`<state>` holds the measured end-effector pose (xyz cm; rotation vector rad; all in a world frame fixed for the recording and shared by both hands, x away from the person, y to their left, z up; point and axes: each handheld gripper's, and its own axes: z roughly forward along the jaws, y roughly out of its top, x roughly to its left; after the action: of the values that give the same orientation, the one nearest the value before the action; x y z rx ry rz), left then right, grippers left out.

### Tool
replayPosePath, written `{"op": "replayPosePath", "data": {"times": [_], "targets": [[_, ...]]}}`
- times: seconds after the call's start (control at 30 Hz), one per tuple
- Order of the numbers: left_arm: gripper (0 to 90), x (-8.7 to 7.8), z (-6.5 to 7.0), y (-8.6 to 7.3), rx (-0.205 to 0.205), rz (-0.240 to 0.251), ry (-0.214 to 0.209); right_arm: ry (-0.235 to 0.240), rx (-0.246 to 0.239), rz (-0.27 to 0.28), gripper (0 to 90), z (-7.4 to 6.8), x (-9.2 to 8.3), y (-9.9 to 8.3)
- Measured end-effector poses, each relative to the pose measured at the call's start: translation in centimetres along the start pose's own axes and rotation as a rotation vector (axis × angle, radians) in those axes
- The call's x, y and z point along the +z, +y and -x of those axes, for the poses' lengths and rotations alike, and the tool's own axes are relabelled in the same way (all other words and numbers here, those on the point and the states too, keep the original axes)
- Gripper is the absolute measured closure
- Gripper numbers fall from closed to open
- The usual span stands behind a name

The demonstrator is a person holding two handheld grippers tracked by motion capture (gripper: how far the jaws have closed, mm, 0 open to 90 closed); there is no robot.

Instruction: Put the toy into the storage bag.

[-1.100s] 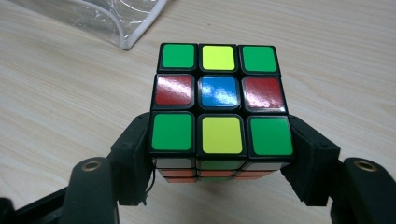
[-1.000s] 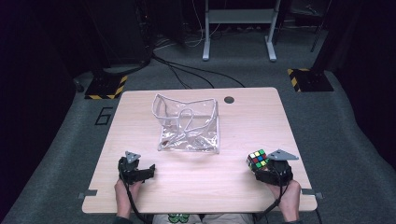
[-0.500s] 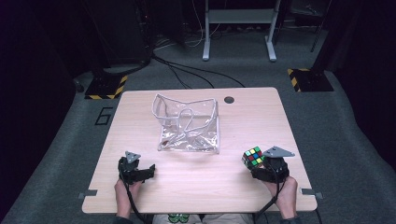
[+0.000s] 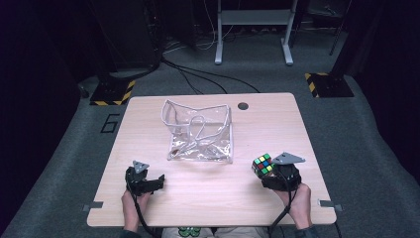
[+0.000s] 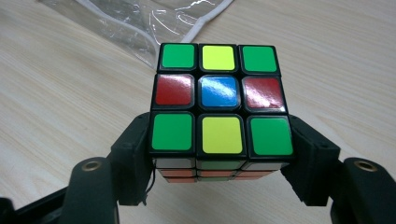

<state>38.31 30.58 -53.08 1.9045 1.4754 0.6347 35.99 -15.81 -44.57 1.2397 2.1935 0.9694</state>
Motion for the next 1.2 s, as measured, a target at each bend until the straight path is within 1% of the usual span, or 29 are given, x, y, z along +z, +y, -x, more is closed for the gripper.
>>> {"op": "replayPosePath", "data": {"times": [0.23, 0.27, 0.37, 0.4, 0.53, 0.7, 0.87, 1.0, 1.07, 1.2], "targets": [[8.4, 0.0, 0.0, 0.0, -0.002, 0.0, 0.0, 0.015, -0.03, -0.013, 33.6, -0.8, 0.3, 0.9], [8.4, 0.0, 0.0, 0.0, -0.003, 0.001, 0.0, 0.024, -0.043, -0.016, 33.6, -1.0, 0.6, 1.1], [8.4, 0.0, 0.0, 0.0, -0.004, 0.001, 0.0, 0.028, -0.043, -0.016, 33.6, -1.2, 0.8, 1.3], [8.4, 0.0, 0.0, 0.0, -0.002, 0.001, 0.0, 0.034, -0.052, -0.013, 33.6, -1.2, 0.9, 1.3], [8.4, 0.0, 0.0, 0.0, -0.002, 0.001, 0.001, 0.053, -0.053, -0.014, 33.6, -1.3, 1.1, 1.6], [8.4, 0.0, 0.0, 0.0, -0.002, 0.001, 0.0, 0.077, -0.056, -0.001, 33.6, -1.3, 1.2, 2.1], [8.4, 0.0, 0.0, 0.0, -0.002, 0.002, 0.0, 0.097, -0.039, 0.008, 33.6, -1.2, 1.4, 2.6], [8.4, 0.0, 0.0, 0.0, -0.003, 0.001, 0.001, 0.103, -0.051, 0.013, 33.7, -1.3, 1.4, 3.1], [8.4, 0.1, 0.0, 0.0, -0.004, 0.003, 0.001, 0.113, -0.045, 0.02, 33.7, -1.3, 1.5, 3.4], [8.4, 0.1, 0.0, 0.0, -0.007, 0.002, 0.005, 0.123, -0.051, 0.021, 33.7, -1.5, 1.7, 3.9]]}}
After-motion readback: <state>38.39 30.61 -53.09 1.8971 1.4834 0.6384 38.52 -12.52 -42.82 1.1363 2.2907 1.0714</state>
